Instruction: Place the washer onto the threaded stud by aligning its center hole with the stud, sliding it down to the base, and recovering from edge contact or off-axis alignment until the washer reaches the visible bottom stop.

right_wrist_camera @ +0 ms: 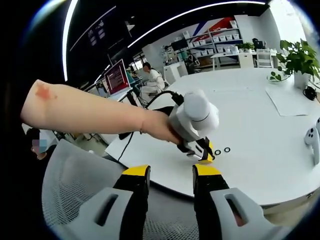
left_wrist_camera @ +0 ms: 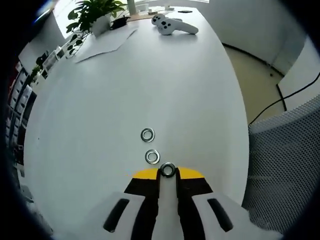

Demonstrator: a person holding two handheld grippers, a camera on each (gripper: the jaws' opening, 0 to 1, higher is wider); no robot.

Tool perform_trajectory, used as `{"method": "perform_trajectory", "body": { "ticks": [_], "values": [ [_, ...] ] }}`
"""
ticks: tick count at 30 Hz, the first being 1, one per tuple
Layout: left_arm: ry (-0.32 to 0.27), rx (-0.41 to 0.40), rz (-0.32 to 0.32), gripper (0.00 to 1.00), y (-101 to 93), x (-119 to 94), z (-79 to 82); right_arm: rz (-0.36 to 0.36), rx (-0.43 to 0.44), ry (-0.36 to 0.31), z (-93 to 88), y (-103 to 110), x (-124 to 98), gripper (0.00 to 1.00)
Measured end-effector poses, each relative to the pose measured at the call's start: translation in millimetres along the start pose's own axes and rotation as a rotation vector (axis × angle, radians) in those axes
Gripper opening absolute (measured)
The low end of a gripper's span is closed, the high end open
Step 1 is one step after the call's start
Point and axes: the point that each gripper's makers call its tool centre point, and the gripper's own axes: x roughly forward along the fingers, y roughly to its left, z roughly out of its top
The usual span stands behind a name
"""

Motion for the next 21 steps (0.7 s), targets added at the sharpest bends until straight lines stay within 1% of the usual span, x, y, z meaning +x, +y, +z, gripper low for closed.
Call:
{"method": "perform_trajectory", "body": {
  "ticks": [3, 5, 7, 9, 13, 15, 18, 19, 21],
  "values": [
    [-0.003, 0.021, 0.021, 0.09, 0.1, 0, 0.3, 0.001, -0.001, 0.001, -0.1, 0, 0, 0.37],
    [-0.007, 0.045, 0.05, 0.09, 1.2, -1, 1.2, 0.003, -0.002, 0.001, -0.1, 0, 0, 0.37],
    [-0.013, 0.042, 0.071, 0.09, 1.4, 0, 1.0, 0.004, -0.003, 0.003, -0.4, 1, 0, 0.37],
    [-0.026, 0.012, 0.086, 0.09, 1.7, -2, -0.2, 0.005, -0.003, 0.003, -0.5, 1, 0, 0.37],
    [-0.024, -0.006, 0.086, 0.09, 0.8, -7, -5.7, 0.005, -0.004, 0.004, -0.7, 1, 0, 0.37],
    [-0.035, -0.009, 0.091, 0.09, 2.9, -13, -4.9, 0.004, -0.004, 0.005, -0.8, 1, 0, 0.37],
    [-0.056, -0.043, 0.087, 0.09, 5.4, -21, -1.3, -0.005, -0.005, 0.041, -5.9, -1, 2, 0.37],
    [-0.065, -0.068, 0.081, 0.09, 5.7, -25, -0.2, -0.004, -0.004, 0.04, -6.0, -1, 2, 0.37],
    [-0.07, -0.077, 0.082, 0.09, 8.0, -29, 0.0, -0.002, -0.001, 0.032, -5.1, 0, 1, 0.37]
  ]
}}
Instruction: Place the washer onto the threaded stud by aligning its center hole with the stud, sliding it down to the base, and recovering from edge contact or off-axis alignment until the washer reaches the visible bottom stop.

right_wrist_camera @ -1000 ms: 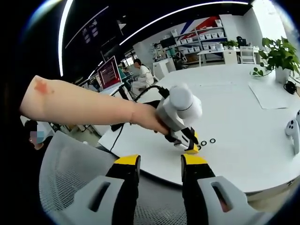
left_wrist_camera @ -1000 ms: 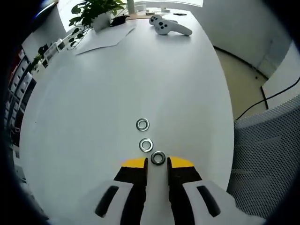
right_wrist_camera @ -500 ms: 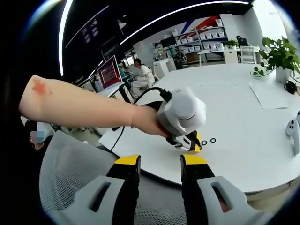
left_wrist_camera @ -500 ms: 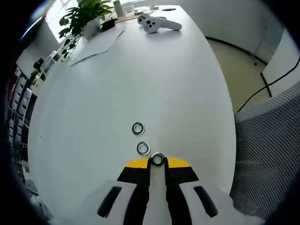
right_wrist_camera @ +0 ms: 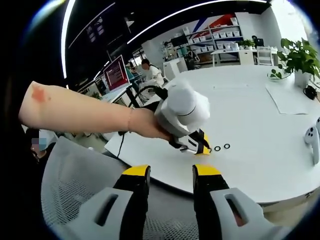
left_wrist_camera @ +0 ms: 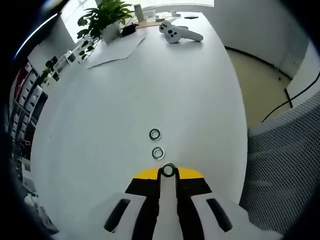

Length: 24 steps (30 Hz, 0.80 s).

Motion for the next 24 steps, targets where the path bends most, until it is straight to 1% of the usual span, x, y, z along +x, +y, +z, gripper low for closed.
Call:
{"method": "perform_trajectory", "body": {
  "ticks": [6, 13, 19, 21, 24],
  "values": [
    [-0.006, -0.011, 0.011, 0.09, 8.1, -15, -3.0, 0.002, 0.002, -0.018, 2.9, 0, 0, 0.37],
    [-0.029, -0.027, 0.026, 0.09, 15.7, -32, -1.1, 0.004, 0.004, -0.016, 2.1, 1, 0, 0.37],
    [-0.038, -0.028, 0.041, 0.09, 21.4, -46, -1.1, 0.005, 0.002, -0.013, 1.4, 1, -1, 0.37],
    [-0.043, -0.022, 0.036, 0.09, 21.3, -51, -1.7, 0.005, 0.002, -0.013, 1.5, 1, 0, 0.37],
    [-0.035, -0.012, 0.047, 0.09, 24.8, -55, -5.8, 0.004, 0.003, -0.015, 1.9, 1, 0, 0.37]
  ]
}}
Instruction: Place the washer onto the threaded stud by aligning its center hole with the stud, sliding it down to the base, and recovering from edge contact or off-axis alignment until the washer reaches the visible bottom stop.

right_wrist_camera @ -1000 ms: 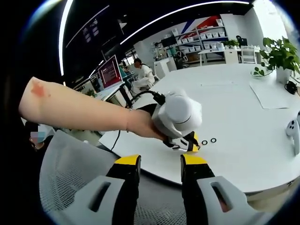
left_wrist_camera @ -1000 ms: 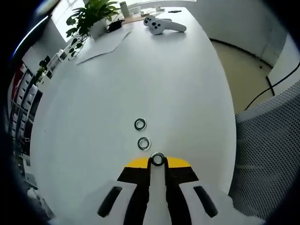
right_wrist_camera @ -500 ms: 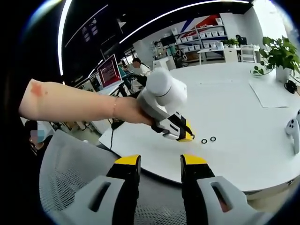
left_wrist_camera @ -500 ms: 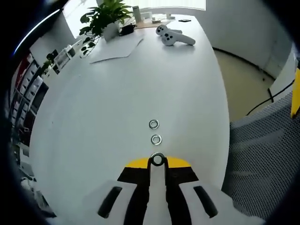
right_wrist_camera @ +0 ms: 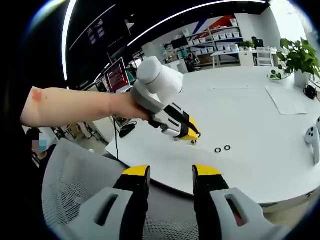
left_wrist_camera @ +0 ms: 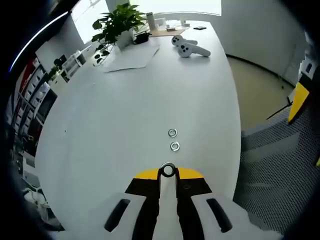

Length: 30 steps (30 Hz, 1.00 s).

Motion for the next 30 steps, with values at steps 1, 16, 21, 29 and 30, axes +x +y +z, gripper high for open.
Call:
{"method": "perform_trajectory", "body": {
  "ticks": [1, 16, 21, 29, 30],
  "values": [
    [0.002, 0.001, 0.001, 0.09, 1.2, -1, -1.3, 0.0, 0.0, 0.0, 0.0, 0, 0, 0.37],
    [0.015, -0.021, 0.031, 0.09, 22.5, -12, -11.9, 0.002, 0.006, 0.093, -14.2, 1, 2, 0.37],
    [0.038, -0.021, 0.021, 0.09, 22.5, -10, -18.4, 0.002, 0.008, 0.119, -18.5, 1, 2, 0.37],
    [0.047, -0.035, 0.023, 0.09, 27.7, -5, -21.8, 0.001, 0.005, 0.137, -21.7, 1, 2, 0.37],
    [0.046, -0.037, 0.022, 0.09, 27.9, -4, -21.9, 0.001, 0.005, 0.137, -21.7, 1, 2, 0.37]
  ]
}}
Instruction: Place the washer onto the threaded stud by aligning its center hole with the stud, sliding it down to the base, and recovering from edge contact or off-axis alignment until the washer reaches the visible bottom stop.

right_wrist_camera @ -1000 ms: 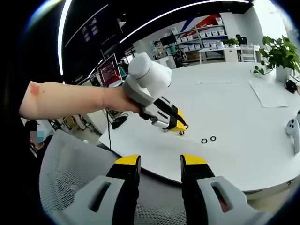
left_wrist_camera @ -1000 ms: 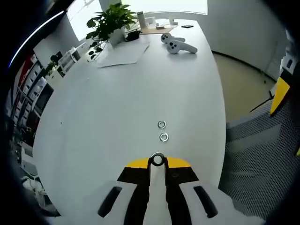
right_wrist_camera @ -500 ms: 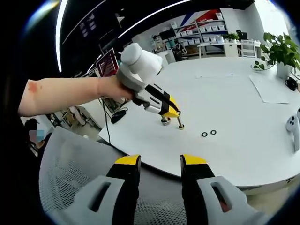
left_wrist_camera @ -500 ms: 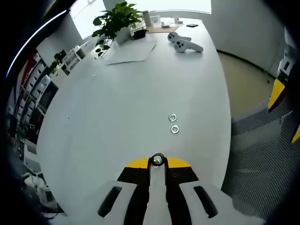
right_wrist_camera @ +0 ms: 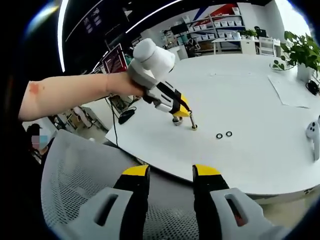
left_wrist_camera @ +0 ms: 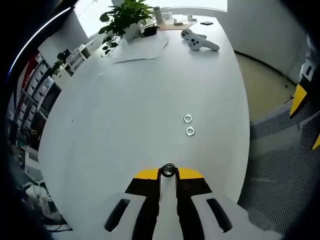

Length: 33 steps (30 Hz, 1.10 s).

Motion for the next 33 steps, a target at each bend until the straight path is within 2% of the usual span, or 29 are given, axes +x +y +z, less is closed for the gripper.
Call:
{"method": "perform_trajectory", "body": {
  "ticks": [8, 11, 24, 29, 33],
  "values": [
    [0.008, -0.023, -0.01, 0.09, 0.6, 9, -1.9, 0.002, -0.003, 0.0, 0.2, 0, 0, 0.37],
    [0.013, -0.026, -0.01, 0.09, 1.1, 10, -3.1, 0.001, -0.001, -0.051, 8.2, 0, -1, 0.37],
    [0.024, -0.04, -0.004, 0.09, 6.8, 14, -5.4, 0.007, -0.013, -0.024, 4.6, 1, 0, 0.38],
    [0.025, -0.043, -0.009, 0.09, 6.5, 15, -6.6, 0.006, -0.01, -0.055, 9.0, 0, -2, 0.38],
    [0.033, -0.043, -0.013, 0.09, 4.6, 17, -6.7, 0.008, -0.011, -0.05, 8.3, 1, -1, 0.37]
  ]
}}
